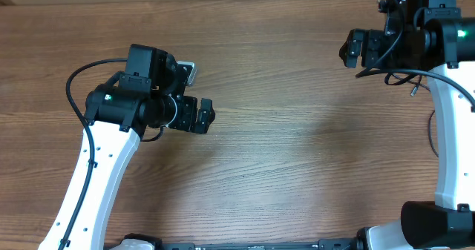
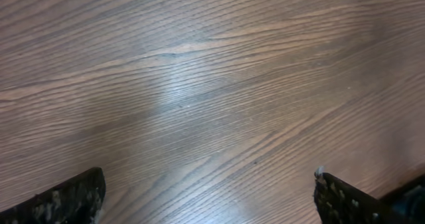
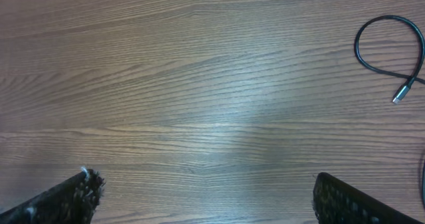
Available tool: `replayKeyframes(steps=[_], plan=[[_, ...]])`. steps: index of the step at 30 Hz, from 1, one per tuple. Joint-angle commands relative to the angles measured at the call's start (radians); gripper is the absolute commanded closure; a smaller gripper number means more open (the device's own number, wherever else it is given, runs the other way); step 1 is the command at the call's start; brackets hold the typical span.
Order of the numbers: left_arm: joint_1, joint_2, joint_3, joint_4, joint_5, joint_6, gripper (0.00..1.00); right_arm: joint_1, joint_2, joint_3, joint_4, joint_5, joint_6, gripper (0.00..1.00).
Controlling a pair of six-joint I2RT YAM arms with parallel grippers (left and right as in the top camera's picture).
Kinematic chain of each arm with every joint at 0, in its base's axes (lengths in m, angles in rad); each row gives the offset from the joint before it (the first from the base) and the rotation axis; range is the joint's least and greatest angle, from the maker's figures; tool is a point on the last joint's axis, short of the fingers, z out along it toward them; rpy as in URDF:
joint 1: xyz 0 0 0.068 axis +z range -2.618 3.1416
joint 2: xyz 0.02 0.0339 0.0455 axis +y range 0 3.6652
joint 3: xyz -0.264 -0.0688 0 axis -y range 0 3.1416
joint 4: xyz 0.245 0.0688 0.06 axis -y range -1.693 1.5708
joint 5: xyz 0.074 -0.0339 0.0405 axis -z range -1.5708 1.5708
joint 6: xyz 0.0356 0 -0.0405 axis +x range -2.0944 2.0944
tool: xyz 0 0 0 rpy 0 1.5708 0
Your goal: Untangle cables
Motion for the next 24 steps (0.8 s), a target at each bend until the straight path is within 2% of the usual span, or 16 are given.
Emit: replayKeyframes(steps=[1,4,8,10,17,24], plan=[[0.0,-0.007,0.005,0.032,-0.071,0.027,0.0,0.003,-0.001,0.003,0.005,-0.002,0.003,0.0],[0.0,-0.028,-0.015,0.132,-0.082,0.027,0.0,0.003,-0.001,0.003,0.005,-0.002,0.003,0.0],[0.0,-0.123,-0.124,0.371,-0.072,0.026,0.01,0.003,-0.001,0.003,0.005,-0.002,0.003,0.0],[0.0,-0.225,-0.257,0.579,-0.059,0.023,0.01,0.003,-0.001,0.003,0.005,-0.002,0.003,0.0],[0.001,-0.539,-0.671,1.131,-0.07,0.023,0.01,0.003,-0.001,0.003,0.005,-0.002,0.003,0.0],[0.013,-0.856,-1.041,1.528,-0.124,0.023,0.0,0.003,-0.001,0.003,0.005,-0.002,0.003,0.0]])
